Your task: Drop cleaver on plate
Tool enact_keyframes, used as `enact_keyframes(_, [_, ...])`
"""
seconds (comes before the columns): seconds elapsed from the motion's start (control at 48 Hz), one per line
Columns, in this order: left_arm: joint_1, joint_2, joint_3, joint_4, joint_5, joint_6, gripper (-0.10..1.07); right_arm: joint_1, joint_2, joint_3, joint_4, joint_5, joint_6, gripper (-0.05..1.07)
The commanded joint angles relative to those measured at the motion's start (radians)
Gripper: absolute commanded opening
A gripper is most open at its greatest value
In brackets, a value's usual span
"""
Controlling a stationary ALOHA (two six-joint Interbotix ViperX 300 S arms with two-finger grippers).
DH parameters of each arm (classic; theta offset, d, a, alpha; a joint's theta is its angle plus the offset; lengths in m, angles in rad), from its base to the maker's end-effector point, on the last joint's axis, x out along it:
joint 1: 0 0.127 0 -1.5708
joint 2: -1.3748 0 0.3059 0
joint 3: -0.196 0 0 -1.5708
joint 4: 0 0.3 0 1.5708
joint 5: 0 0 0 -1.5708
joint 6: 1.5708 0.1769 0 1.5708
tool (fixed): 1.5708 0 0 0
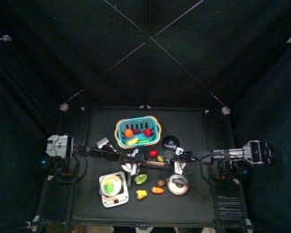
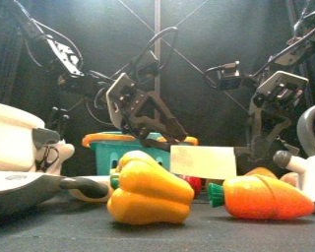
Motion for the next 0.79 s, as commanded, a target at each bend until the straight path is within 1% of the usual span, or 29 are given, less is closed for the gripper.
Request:
enact_keyframes(0.0, [0.015,-0.040,-0.005,0.000,-0.051,0.000,0.99,0.000,-0.043,-0.017,0.002,0.011,-0.002,0.22])
enact_keyframes(0.104, [0.032,-0.063,-0.006,-0.002,-0.117,0.000,0.99,-0.005,-0.117,-0.012,0.002,0.071,0.002,0.22])
enact_keyframes(0.125, [0.046,-0.063,-0.005,0.002,-0.133,0.002,0.99,-0.006,-0.166,0.000,0.003,0.117,0.006,0.22])
enact_keyframes(0.167, [0.055,-0.064,-0.005,0.003,-0.144,0.002,0.99,-0.026,-0.209,0.014,0.002,0.173,0.011,0.22])
enact_keyframes(0.25, [0.071,-0.067,-0.006,0.000,-0.181,0.035,0.99,-0.091,-0.270,0.037,0.002,0.281,0.012,0.22])
enact_keyframes(0.312, [0.075,-0.067,-0.008,0.000,-0.241,0.086,0.99,-0.161,-0.318,0.044,-0.008,0.350,0.012,0.22])
enact_keyframes(0.354, [0.080,-0.071,-0.003,-0.003,-0.285,0.123,0.99,-0.206,-0.351,0.048,-0.025,0.379,0.015,0.22])
enact_keyframes(0.438, [0.087,-0.069,0.009,-0.029,-0.311,0.166,0.99,-0.285,-0.397,0.057,-0.049,0.388,0.014,0.22])
enact_keyframes(0.5, [0.089,-0.071,0.021,-0.057,-0.313,0.175,0.99,-0.319,-0.411,0.067,-0.049,0.373,0.003,0.22])
enact_keyframes(0.583, [0.097,-0.071,0.041,-0.087,-0.316,0.178,0.99,-0.313,-0.397,0.083,-0.043,0.325,0.002,0.22])
enact_keyframes(0.688, [0.106,-0.071,0.058,-0.126,-0.316,0.178,0.99,-0.295,-0.336,0.104,-0.028,0.281,0.005,0.22])
enact_keyframes(0.771, [0.107,-0.071,0.064,-0.130,-0.316,0.179,0.99,-0.296,-0.282,0.110,-0.009,0.250,0.005,0.23])
